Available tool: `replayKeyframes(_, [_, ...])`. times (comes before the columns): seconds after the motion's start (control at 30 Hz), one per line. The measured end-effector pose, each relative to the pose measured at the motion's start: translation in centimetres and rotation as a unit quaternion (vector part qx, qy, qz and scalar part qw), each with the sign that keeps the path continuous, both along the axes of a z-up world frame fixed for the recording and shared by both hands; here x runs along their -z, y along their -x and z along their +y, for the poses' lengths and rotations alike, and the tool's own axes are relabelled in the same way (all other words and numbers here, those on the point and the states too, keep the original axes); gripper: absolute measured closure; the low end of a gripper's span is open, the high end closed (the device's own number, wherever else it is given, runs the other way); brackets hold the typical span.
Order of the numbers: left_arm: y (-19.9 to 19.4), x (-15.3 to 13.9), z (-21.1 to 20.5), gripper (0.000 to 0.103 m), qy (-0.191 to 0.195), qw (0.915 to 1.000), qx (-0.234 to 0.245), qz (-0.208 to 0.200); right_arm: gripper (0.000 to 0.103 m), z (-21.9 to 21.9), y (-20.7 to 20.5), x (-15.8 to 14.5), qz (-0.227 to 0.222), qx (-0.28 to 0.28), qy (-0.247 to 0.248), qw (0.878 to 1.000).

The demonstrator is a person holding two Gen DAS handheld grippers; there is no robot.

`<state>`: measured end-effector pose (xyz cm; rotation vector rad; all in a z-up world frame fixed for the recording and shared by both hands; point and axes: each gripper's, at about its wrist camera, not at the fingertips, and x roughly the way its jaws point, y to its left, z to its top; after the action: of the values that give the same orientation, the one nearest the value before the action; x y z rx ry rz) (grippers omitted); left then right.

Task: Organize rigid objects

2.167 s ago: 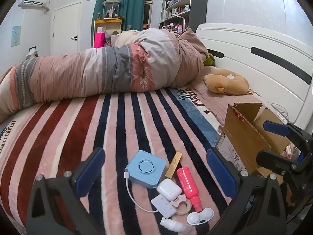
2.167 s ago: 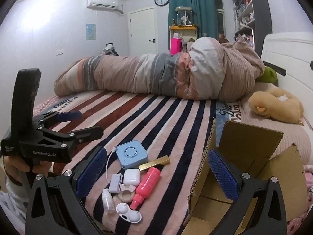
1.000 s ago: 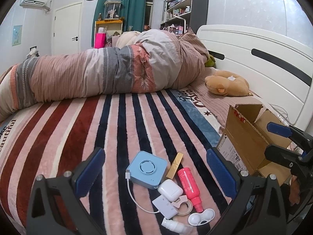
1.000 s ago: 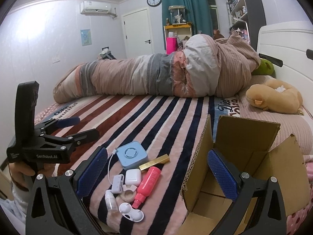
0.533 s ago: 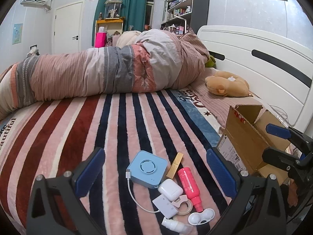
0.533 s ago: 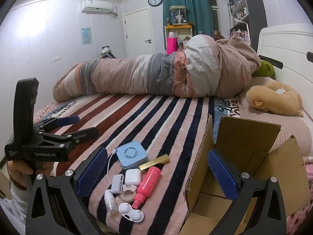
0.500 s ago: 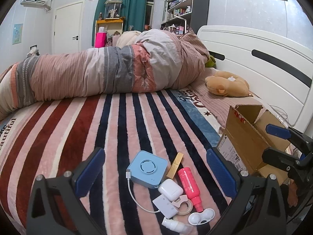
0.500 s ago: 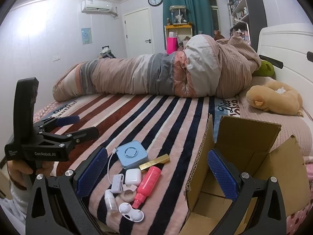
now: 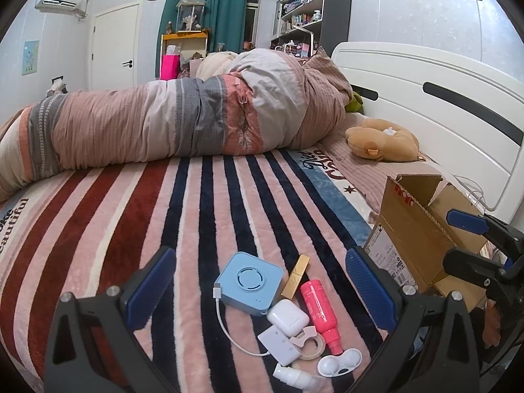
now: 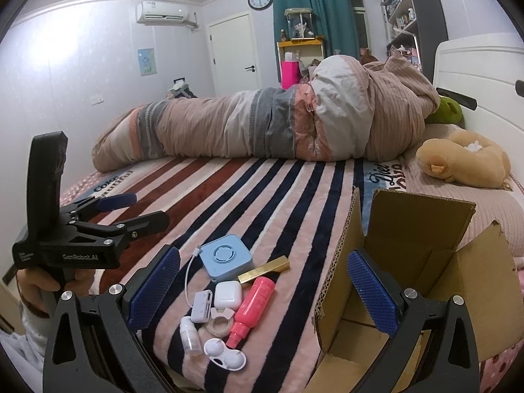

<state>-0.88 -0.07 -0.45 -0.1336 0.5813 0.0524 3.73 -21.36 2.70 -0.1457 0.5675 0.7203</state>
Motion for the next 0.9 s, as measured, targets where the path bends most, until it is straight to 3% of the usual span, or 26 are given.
replayKeyframes(0.2, [-0.1, 0.0, -0.1, 0.000, -0.001, 1.0000, 0.001, 0.001, 0.000, -0.1, 0.0, 0.0, -0.004, 0.000, 0.002, 1.000])
replayKeyframes(0.3, [0.0, -0.1, 0.2, 0.000, 0.005, 1.0000, 0.002, -0.002, 0.000, 0.0, 0.7, -0.3, -0.035, 0.009, 0.012, 0.999])
replayKeyframes(0.37, [0.1, -0.1, 0.5, 0.000, 0.008, 1.0000, -0.002, -0.005, 0.008, 0.9, 1.7, -0.7, -0.070, 0.007, 0.035, 0.997])
replayKeyframes(0.43, [-0.1, 0.1, 1.0, 0.000, 0.004, 1.0000, -0.008, -0.002, 0.014, 2.1, 2.2, -0.7, -0.075, -0.007, 0.046, 0.996])
replayKeyframes(0.47, [-0.1, 0.2, 1.2, 0.000, 0.003, 0.9999, -0.010, -0.002, 0.016, 2.8, 2.3, -0.6, -0.068, -0.019, 0.048, 0.996])
replayKeyframes(0.53, [-0.1, 0.6, 2.1, 0.000, 0.008, 0.9998, -0.017, 0.001, 0.032, 4.0, 2.3, -0.1, -0.054, -0.035, 0.053, 0.997])
replayKeyframes(0.6, [-0.1, 1.0, 3.3, 0.000, 0.019, 0.9996, -0.022, 0.000, 0.041, 5.6, 2.2, 1.0, -0.031, -0.046, 0.066, 0.996])
replayKeyframes(0.77, [-0.8, 2.7, 5.7, 0.001, 0.019, 0.9981, -0.057, 0.012, 0.044, 9.1, 1.0, 4.7, 0.033, -0.060, 0.112, 0.991])
replayKeyframes(0.9, [-1.1, 3.7, 6.7, 0.001, 0.044, 0.9978, -0.043, 0.021, 0.050, 9.9, -1.7, 8.6, 0.106, -0.015, 0.145, 0.984])
